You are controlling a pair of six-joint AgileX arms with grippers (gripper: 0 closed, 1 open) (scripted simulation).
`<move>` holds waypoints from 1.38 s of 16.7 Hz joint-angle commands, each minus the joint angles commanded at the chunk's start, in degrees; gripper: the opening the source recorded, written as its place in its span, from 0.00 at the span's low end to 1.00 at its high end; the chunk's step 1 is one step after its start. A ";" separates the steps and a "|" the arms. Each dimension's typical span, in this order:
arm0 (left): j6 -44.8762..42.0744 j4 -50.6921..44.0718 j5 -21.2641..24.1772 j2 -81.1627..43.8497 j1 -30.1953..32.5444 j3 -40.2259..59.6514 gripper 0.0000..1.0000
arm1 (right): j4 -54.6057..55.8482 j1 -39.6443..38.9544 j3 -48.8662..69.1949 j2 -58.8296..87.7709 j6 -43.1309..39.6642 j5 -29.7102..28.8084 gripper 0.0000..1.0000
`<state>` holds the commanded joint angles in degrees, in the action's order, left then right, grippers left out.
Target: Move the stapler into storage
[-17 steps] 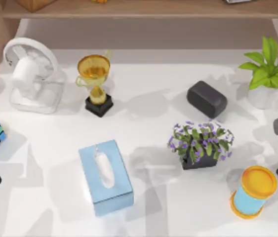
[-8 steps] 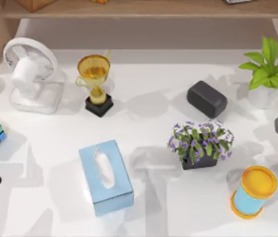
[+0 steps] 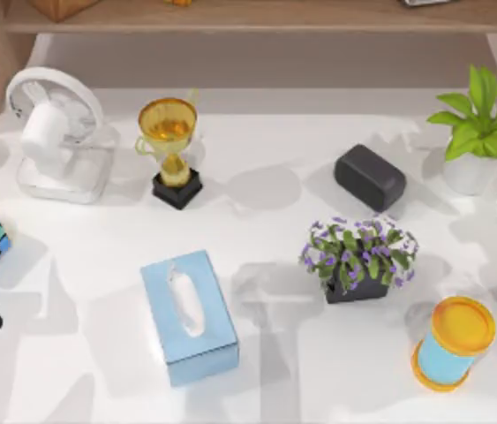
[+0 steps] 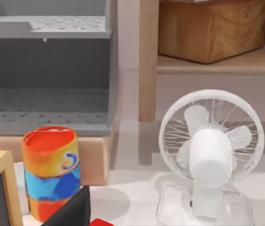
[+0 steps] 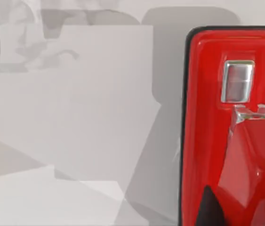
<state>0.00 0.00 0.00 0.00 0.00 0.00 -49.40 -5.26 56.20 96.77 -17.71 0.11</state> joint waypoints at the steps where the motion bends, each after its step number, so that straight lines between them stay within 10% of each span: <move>1: 0.00 0.00 0.00 0.00 0.00 0.00 1.00 | 0.15 0.14 -0.06 0.12 -0.01 -0.05 0.00; 23: 0.00 0.00 0.00 0.00 0.00 0.00 1.00 | -16.97 9.03 43.35 7.45 8.27 -2.34 0.00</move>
<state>0.00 0.00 0.00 0.00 0.00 0.00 -66.37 3.77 99.55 104.22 -9.44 -2.23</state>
